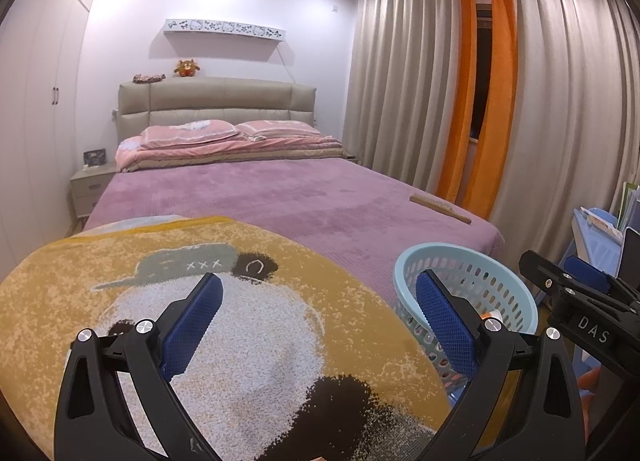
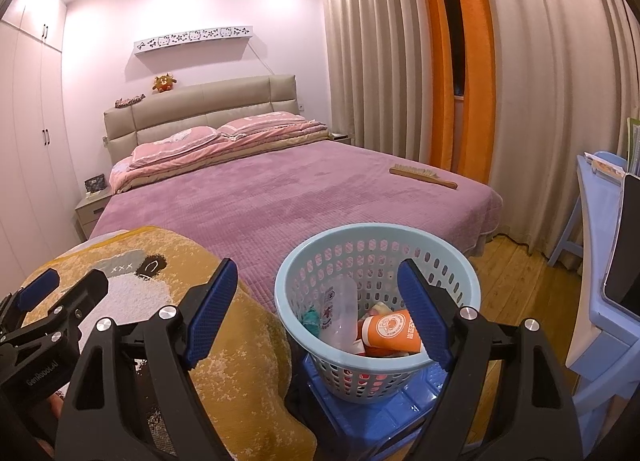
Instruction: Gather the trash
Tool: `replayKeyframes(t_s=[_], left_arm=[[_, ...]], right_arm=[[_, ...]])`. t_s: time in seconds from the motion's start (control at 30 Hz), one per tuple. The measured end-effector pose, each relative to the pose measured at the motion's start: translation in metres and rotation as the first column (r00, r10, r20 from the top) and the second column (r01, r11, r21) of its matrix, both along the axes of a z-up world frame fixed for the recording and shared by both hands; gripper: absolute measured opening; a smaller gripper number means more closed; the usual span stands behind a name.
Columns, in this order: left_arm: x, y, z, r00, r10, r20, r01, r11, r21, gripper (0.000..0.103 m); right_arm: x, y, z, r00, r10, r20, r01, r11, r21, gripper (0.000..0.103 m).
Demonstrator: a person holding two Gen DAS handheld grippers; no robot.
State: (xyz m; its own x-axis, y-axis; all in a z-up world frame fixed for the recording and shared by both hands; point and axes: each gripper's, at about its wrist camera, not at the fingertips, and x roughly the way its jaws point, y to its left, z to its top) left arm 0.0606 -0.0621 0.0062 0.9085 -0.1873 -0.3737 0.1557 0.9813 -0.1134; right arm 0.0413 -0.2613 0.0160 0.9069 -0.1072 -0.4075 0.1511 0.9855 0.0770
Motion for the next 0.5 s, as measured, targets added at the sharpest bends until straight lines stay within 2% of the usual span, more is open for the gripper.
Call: replayKeyframes(t_s=[0.5], left_arm=[[-0.0013,0.0017,0.0002,1.0,-0.004,0.007,0.004,1.0,0.011,0.095]], right_arm=[[0.0005,0.0004,0.0,1.0,0.002,-0.003,-0.002,1.0,0.002,0.078]])
